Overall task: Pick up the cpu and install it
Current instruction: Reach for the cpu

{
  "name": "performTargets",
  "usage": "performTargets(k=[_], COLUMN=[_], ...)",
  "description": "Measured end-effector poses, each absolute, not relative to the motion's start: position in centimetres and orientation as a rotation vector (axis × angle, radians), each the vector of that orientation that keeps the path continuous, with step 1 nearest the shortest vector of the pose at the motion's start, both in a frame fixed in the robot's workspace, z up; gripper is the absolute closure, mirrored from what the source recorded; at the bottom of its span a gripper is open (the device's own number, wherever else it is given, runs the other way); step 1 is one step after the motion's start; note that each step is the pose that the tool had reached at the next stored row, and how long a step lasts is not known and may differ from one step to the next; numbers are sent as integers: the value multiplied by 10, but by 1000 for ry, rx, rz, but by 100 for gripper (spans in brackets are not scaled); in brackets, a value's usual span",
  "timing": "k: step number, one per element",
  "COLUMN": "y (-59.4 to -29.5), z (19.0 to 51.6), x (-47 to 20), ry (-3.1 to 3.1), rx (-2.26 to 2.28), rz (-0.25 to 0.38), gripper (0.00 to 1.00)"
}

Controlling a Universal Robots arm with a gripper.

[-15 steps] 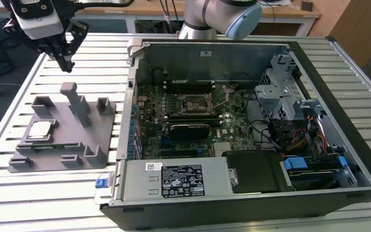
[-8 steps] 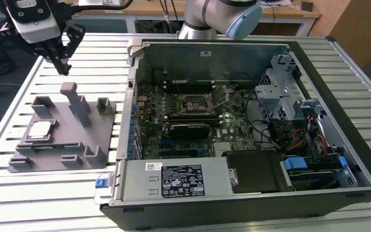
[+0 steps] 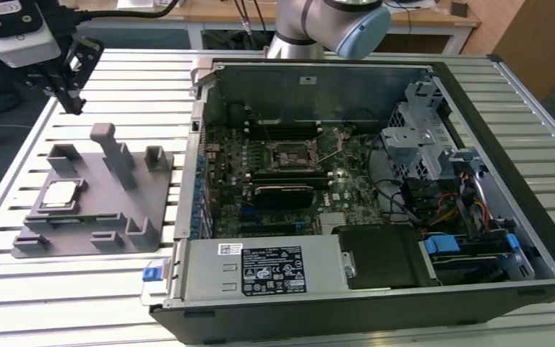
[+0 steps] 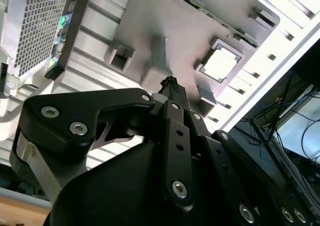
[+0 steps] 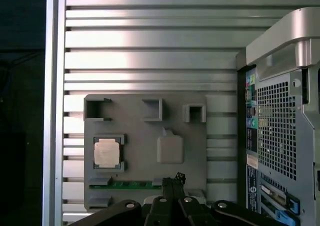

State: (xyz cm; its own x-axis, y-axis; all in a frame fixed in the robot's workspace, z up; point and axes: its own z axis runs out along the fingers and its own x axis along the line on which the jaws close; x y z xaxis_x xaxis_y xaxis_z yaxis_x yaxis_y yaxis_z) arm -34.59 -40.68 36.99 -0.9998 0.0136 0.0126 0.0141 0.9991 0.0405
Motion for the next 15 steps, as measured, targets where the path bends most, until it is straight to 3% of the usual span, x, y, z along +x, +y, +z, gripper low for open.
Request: performTargets(k=[15], y=[-409], z=[364], x=[-400], ry=[-3128], rx=[-17], rz=[-63], gripper=[89])
